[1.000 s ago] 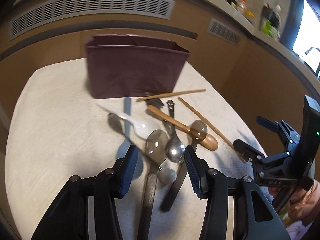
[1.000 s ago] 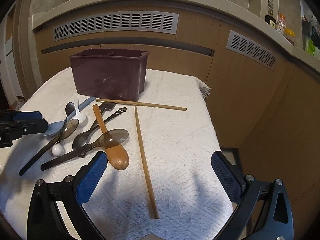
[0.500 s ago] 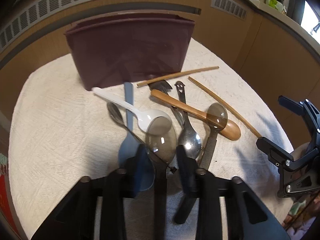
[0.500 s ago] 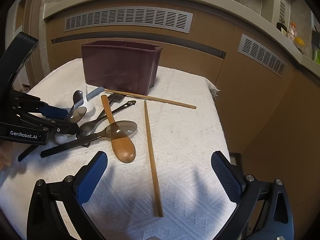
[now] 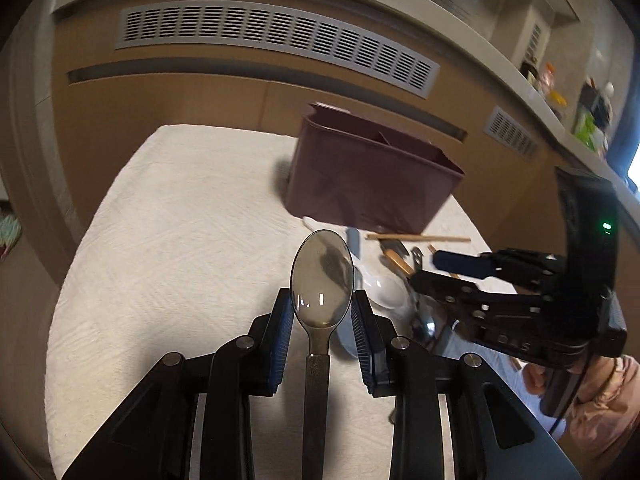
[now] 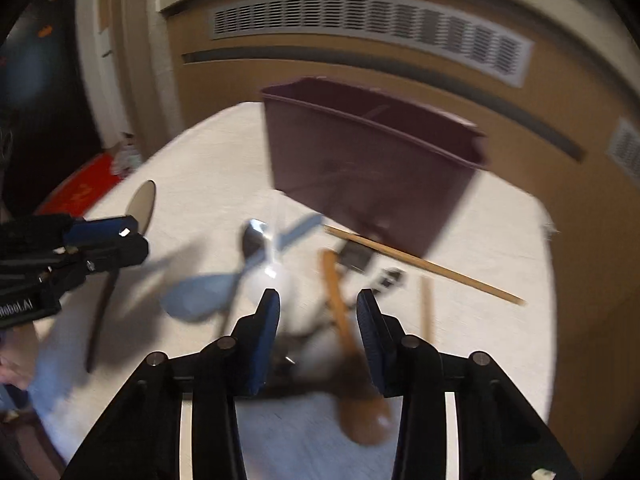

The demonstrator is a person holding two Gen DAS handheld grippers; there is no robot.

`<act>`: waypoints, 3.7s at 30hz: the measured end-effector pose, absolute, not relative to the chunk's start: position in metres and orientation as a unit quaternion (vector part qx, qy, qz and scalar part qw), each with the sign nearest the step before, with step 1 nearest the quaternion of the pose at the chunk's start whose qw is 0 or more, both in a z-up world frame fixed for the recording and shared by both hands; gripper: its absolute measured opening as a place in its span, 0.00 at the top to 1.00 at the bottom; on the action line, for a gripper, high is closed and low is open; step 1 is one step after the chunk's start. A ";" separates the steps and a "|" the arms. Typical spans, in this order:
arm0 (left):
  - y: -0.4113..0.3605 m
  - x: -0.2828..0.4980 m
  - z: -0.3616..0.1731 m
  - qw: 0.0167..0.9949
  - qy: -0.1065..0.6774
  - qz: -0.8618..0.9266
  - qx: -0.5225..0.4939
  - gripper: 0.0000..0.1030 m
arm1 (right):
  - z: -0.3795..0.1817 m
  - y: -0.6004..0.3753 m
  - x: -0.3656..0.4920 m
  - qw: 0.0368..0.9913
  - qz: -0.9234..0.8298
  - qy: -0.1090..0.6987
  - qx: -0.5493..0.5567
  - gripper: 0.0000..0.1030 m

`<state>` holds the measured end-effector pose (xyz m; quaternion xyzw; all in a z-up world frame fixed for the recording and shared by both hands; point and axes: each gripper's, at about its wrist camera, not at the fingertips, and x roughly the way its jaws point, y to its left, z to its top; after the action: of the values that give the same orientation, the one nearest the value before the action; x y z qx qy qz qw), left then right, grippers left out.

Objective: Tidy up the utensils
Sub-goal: 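Grasp the dark-handled metal spoon with the left tool while the right tool grasps the white plastic spoon, then lift both held spoons and carry them above the maroon caddy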

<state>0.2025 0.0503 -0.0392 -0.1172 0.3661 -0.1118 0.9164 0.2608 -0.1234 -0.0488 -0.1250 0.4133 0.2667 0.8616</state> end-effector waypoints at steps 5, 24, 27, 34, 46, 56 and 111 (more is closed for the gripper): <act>0.066 0.201 -0.040 0.917 0.358 -0.109 -0.137 0.70 | -0.060 -0.079 0.296 0.849 0.278 0.429 -0.136 0.75; 0.079 0.205 -0.045 0.909 0.366 -0.103 -0.170 0.70 | -0.077 -0.051 0.316 0.832 0.282 0.455 -0.145 0.92; 0.071 0.203 -0.038 0.912 0.359 -0.108 -0.163 0.70 | -0.059 -0.072 0.296 0.848 0.280 0.437 -0.108 0.92; 0.045 0.207 0.018 0.931 0.305 -0.144 -0.141 0.70 | -0.005 -0.130 0.253 0.900 0.254 0.349 -0.055 0.92; 0.026 0.272 0.154 0.971 0.134 -0.170 -0.097 0.71 | 0.126 -0.167 0.302 0.971 0.194 0.141 -0.006 0.92; 0.010 0.311 0.051 0.934 0.286 -0.209 -0.037 0.69 | 0.088 -0.200 0.303 0.950 0.209 0.230 0.002 0.92; 0.013 0.247 -0.021 0.909 0.367 -0.168 -0.103 0.89 | -0.070 -0.202 0.317 0.880 0.146 0.448 -0.055 0.56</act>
<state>0.2469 0.0131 -0.0206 -0.1026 0.3674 -0.1685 0.9089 0.3173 -0.2021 -0.0696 -0.0546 0.4481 0.1456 0.8804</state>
